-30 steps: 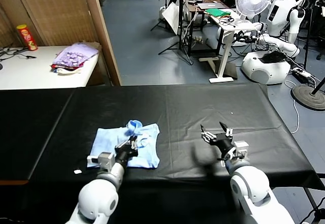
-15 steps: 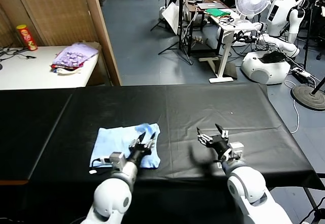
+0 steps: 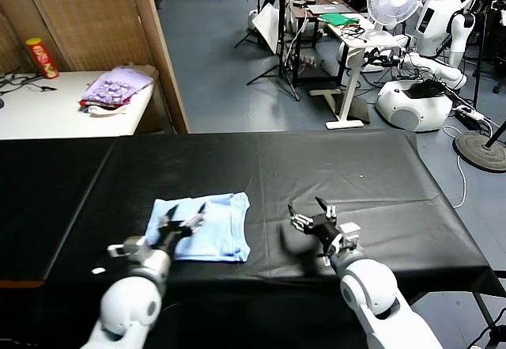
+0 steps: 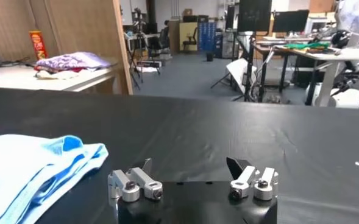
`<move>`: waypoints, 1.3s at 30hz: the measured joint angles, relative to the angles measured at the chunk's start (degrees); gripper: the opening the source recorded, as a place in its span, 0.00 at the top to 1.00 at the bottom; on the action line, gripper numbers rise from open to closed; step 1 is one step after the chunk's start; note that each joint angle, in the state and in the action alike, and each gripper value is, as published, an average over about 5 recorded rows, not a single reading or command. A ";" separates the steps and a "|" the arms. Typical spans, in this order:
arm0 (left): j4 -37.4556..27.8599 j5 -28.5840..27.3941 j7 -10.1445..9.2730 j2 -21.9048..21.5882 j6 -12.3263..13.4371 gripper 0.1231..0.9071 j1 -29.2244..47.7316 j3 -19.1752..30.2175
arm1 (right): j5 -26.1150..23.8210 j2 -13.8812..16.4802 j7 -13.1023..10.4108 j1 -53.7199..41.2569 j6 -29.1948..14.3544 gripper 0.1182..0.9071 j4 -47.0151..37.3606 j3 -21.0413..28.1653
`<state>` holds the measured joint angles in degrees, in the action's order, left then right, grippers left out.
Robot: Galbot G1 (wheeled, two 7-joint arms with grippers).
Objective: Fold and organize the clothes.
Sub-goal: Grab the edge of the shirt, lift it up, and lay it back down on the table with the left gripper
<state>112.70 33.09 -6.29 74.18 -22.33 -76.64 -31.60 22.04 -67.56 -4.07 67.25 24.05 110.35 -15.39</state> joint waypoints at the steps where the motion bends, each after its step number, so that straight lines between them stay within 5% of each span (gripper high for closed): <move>1: -0.64 1.60 -0.05 -0.25 0.15 0.14 -0.15 -1.05 | 0.00 0.04 -0.01 0.04 0.00 0.14 0.05 -0.02; 18: -6.77 26.32 -1.46 -1.28 -0.54 0.14 -1.03 -8.96 | -0.10 -0.31 -0.20 0.21 -0.03 0.14 0.31 0.07; 22: -7.13 28.04 -0.43 -1.30 -0.58 0.30 -1.61 -9.24 | -0.10 -0.31 -0.22 0.21 -0.04 0.14 0.29 -0.02; 32: -6.30 22.90 0.29 -1.21 -0.57 0.94 -1.61 -8.62 | -0.11 -0.45 -0.44 0.30 -0.07 0.14 0.31 -0.39; 39: -5.07 5.83 0.16 -2.23 2.48 0.98 -0.96 -7.93 | -0.44 -0.65 -1.20 0.48 0.11 0.14 0.45 -0.90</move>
<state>107.63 38.91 -6.13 71.95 -19.85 -77.61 -39.53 21.60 -68.21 -5.27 67.73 24.16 110.80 -16.30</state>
